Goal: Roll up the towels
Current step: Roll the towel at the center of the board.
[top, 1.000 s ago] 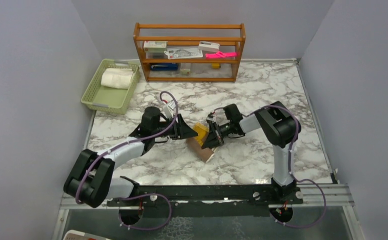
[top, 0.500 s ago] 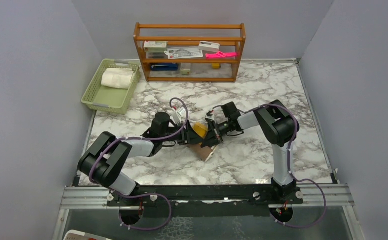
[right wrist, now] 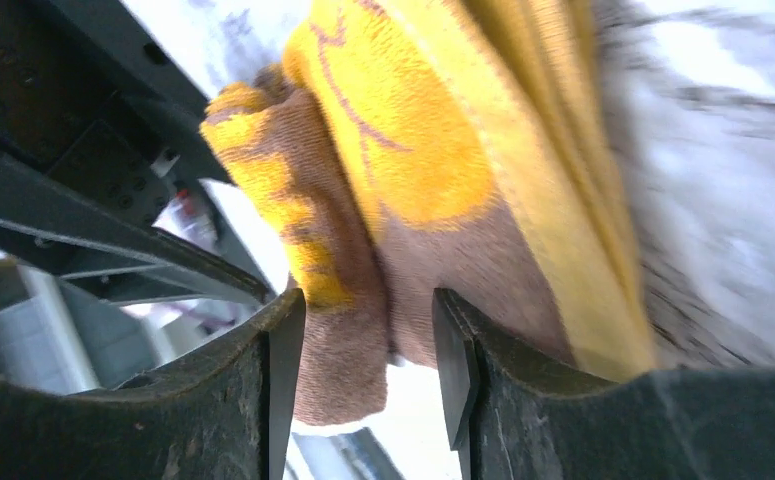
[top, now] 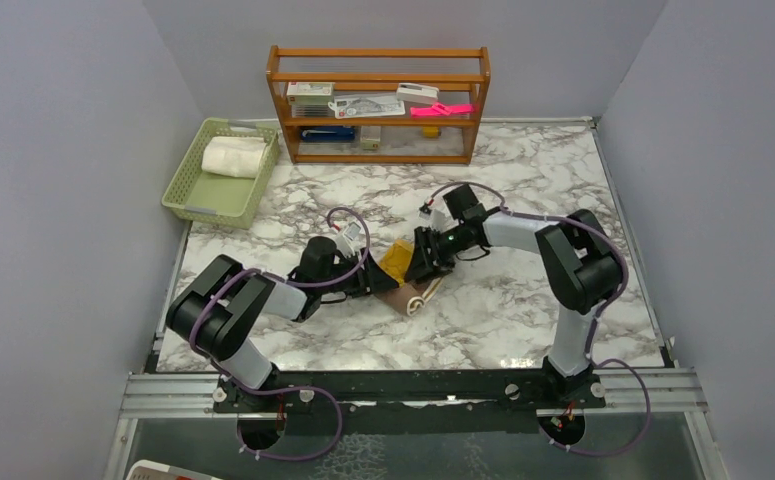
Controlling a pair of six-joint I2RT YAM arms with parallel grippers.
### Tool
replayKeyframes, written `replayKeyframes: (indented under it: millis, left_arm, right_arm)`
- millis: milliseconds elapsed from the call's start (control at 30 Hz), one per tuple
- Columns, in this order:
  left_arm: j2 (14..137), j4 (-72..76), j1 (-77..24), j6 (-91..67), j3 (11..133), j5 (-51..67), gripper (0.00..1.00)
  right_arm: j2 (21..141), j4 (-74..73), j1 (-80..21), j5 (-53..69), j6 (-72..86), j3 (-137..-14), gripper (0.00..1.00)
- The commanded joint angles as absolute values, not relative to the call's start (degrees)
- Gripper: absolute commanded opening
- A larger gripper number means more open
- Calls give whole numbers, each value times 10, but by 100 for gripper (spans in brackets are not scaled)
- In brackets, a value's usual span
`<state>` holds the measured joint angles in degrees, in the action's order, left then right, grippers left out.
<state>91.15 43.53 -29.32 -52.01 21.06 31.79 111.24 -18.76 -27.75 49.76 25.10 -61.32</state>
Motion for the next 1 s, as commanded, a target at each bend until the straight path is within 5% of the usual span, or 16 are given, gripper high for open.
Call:
replayKeyframes:
  millis: [0,200,433,967]
  left_arm:
    - [939,418,-289,-508,205,259,49]
    - [963,421,-289,-511,215,277,49]
    - [989,422,-289,-517,222,283,49]
    - [1005,421,-289,-526,220,290,48]
  right_arm:
    - [1044,-232,-275,292,178,-602,51]
    - [890,-187,-301,188,108,-550,53]
    - [744,-97,-491,25,13,-473,54]
    - [869,-120,-591,-43,-23,-486,46]
